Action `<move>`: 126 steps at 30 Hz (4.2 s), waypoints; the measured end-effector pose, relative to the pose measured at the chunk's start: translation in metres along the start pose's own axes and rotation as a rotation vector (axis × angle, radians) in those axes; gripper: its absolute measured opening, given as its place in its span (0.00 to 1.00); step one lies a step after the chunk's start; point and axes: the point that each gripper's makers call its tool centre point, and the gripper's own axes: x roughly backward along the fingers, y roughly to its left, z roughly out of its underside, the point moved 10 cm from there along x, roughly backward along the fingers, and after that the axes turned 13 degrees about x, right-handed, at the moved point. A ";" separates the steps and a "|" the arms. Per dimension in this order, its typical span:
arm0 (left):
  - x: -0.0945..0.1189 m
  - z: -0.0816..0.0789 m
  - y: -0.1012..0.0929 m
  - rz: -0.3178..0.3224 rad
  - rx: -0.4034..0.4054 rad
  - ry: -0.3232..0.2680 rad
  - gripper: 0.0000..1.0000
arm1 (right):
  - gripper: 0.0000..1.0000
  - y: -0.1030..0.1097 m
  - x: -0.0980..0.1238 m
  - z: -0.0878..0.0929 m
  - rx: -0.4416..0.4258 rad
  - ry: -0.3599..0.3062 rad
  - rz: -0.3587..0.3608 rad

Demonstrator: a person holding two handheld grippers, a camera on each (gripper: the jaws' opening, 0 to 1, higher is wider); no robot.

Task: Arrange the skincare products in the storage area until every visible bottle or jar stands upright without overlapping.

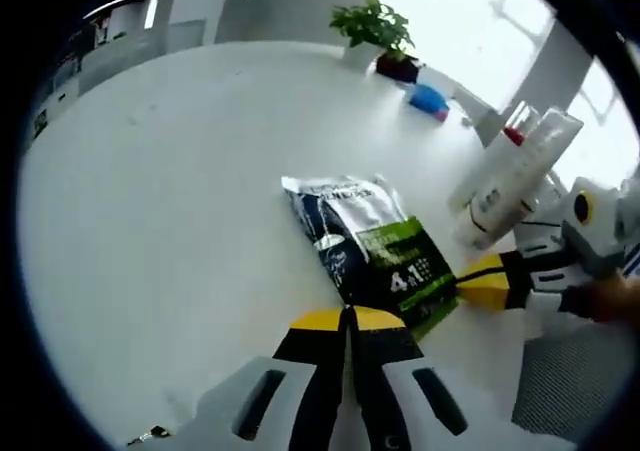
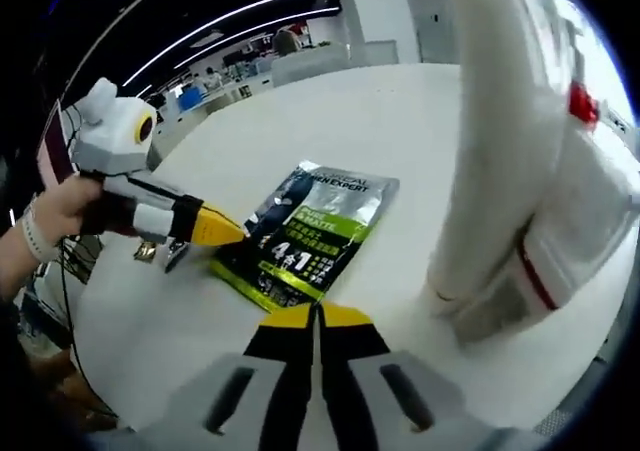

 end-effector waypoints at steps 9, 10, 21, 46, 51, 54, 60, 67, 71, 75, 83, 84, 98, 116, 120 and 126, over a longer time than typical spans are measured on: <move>0.005 0.028 -0.029 -0.012 -0.040 0.031 0.00 | 0.01 -0.013 0.023 -0.004 0.158 0.071 -0.071; 0.006 0.031 -0.033 -0.014 -0.028 0.028 0.00 | 0.01 -0.015 0.027 -0.003 0.165 0.075 -0.085; 0.007 0.059 -0.071 0.005 0.012 0.039 0.00 | 0.01 -0.024 0.053 0.015 0.283 0.163 -0.172; -0.018 0.073 -0.104 0.034 0.035 0.094 0.00 | 0.01 -0.064 0.056 0.032 0.284 0.241 -0.206; -0.018 0.071 -0.102 0.027 0.046 0.088 0.00 | 0.01 -0.065 0.055 0.031 0.278 0.238 -0.210; -0.018 0.070 -0.102 0.026 0.045 0.087 0.00 | 0.01 -0.066 0.054 0.030 0.277 0.236 -0.208; -0.017 0.071 -0.101 0.017 0.033 0.081 0.04 | 0.05 -0.064 0.054 0.033 0.292 0.243 -0.199; -0.015 0.073 -0.103 0.010 0.031 0.075 0.11 | 0.09 -0.064 0.059 0.033 0.282 0.232 -0.196; -0.013 0.077 -0.106 0.008 0.024 0.076 0.12 | 0.09 -0.065 0.057 0.035 0.297 0.250 -0.200; -0.011 0.081 -0.106 0.004 0.032 0.074 0.13 | 0.09 -0.064 0.057 0.035 0.313 0.251 -0.204; 0.013 0.082 -0.112 -0.026 0.032 -0.006 0.21 | 0.13 -0.061 0.072 0.027 0.305 0.195 -0.219; 0.016 0.081 -0.114 -0.027 0.032 -0.019 0.22 | 0.14 -0.060 0.074 0.026 0.307 0.191 -0.221; 0.076 0.083 -0.132 -0.112 -0.064 -0.179 0.38 | 0.48 -0.053 0.117 0.004 0.360 0.040 -0.211; 0.110 0.082 -0.158 -0.321 -0.082 -0.334 0.77 | 0.88 -0.088 0.166 -0.031 0.436 -0.086 -0.208; 0.114 0.082 -0.165 -0.388 -0.043 -0.370 0.87 | 0.92 -0.101 0.174 -0.038 0.478 -0.125 -0.236; 0.113 0.082 -0.177 -0.431 -0.016 -0.408 0.92 | 1.00 -0.119 0.180 -0.043 0.554 -0.145 -0.265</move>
